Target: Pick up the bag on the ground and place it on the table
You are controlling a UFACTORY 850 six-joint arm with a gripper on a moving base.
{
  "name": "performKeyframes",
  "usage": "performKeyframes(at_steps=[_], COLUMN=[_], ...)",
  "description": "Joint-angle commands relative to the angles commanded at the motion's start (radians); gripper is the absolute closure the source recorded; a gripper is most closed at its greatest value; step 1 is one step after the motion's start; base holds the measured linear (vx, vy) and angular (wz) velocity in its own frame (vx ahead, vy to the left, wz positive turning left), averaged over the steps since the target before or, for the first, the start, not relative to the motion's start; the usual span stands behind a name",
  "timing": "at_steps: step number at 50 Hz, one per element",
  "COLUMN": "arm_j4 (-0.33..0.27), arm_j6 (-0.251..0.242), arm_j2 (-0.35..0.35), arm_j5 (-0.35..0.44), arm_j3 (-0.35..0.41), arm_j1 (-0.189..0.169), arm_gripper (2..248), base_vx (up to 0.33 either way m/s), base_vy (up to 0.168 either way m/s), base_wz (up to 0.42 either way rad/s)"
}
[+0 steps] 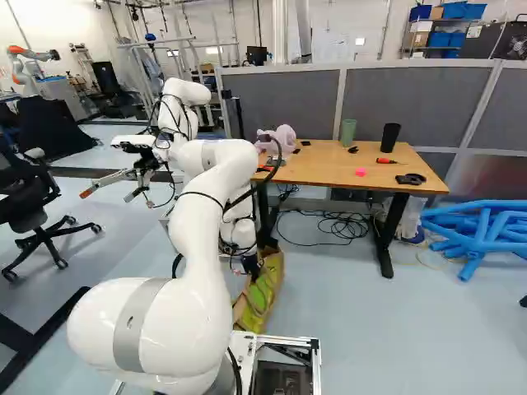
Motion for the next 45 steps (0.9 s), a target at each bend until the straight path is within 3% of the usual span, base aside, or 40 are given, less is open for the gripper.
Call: performKeyframes(at_steps=[27, 45], arm_j4=[0.0, 0.0], arm_j6=[-0.282, -0.315], arm_j2=[0.106, 0.178], arm_j5=[0.0, 0.0], arm_j3=[0.089, 0.146], arm_j1=[0.0, 0.0], arm_gripper=[217, 217], base_vx=[0.0, 0.0], base_vy=[0.0, 0.0], base_wz=[0.0, 0.0])
